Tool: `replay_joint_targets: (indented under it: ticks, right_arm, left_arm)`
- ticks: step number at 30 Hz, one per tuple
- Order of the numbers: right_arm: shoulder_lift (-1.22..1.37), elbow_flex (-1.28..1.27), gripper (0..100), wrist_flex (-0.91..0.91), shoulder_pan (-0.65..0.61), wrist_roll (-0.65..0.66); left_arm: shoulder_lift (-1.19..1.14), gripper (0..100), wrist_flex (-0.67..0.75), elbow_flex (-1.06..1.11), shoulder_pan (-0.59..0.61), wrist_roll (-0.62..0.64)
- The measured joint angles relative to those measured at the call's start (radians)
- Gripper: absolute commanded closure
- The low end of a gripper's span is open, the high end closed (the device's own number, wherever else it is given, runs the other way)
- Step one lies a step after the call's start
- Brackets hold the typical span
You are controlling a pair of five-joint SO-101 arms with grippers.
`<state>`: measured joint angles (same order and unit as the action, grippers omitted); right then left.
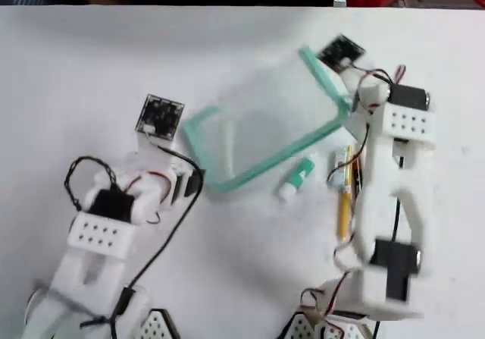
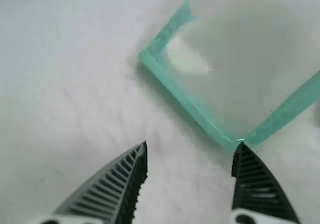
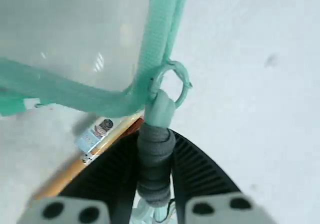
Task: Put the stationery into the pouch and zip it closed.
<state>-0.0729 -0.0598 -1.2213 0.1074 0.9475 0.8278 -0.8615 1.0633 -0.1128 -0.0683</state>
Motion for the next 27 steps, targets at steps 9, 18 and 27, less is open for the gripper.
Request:
replay_joint_targets:
  ticks: [9,18,27]
  right_arm:
    - [-0.399,0.0,97.9,-0.213,-0.322,-0.104]
    - [-0.528,0.003,97.9,-0.261,-0.551,-0.233]
    - [-0.526,0.195,97.9,-0.334,-0.813,-0.376]
  left_arm:
    - [0.476,72,-0.176,0.064,-0.069,-0.026]
    - [0.985,70,-0.382,0.118,-0.138,-0.091]
    - [0.987,70,-0.333,0.118,-0.278,-0.075]
